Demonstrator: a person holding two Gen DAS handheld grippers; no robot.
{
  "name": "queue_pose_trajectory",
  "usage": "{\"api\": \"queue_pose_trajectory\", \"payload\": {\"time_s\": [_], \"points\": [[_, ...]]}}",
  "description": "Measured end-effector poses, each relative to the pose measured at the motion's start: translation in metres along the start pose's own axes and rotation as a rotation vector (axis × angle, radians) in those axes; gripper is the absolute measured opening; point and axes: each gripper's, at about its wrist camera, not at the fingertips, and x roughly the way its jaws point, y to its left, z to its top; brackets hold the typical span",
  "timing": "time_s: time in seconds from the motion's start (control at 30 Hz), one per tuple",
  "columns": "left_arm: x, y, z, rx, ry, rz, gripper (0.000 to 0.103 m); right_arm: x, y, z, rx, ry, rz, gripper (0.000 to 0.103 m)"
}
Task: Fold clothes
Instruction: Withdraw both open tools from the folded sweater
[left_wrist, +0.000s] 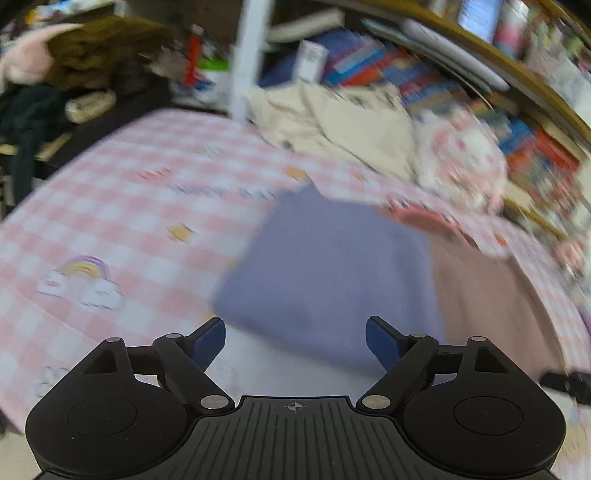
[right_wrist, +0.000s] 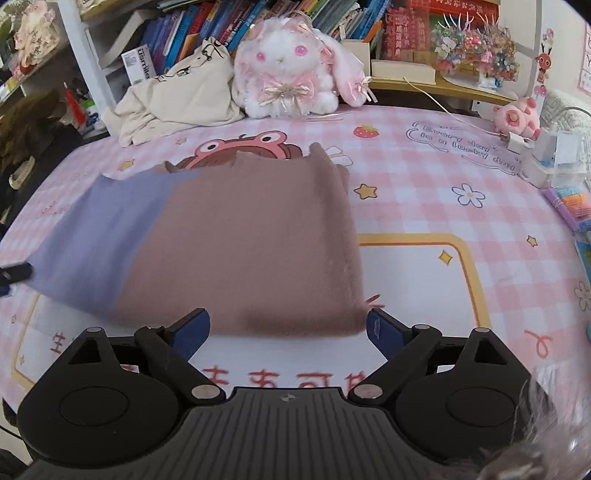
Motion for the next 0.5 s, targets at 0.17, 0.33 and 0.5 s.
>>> {"api": "queue_pose_trajectory", "payload": {"time_s": [0.17, 0.33, 0.5], "points": [[0.002, 0.0, -0.006, 0.064, 0.042, -0.046, 0.086, -0.014, 0.019, -0.015, 0.002, -0.018, -0.036, 0.096], [0.0, 0.012, -0.014, 0.078, 0.071, -0.061, 0.086, -0.018, 0.037, -0.03, 0.01, 0.011, -0.056, 0.096], [-0.001, 0.029, -0.022, 0.074, 0.107, -0.073, 0.086, -0.02, 0.056, -0.042, 0.006, 0.022, -0.067, 0.096]]}}
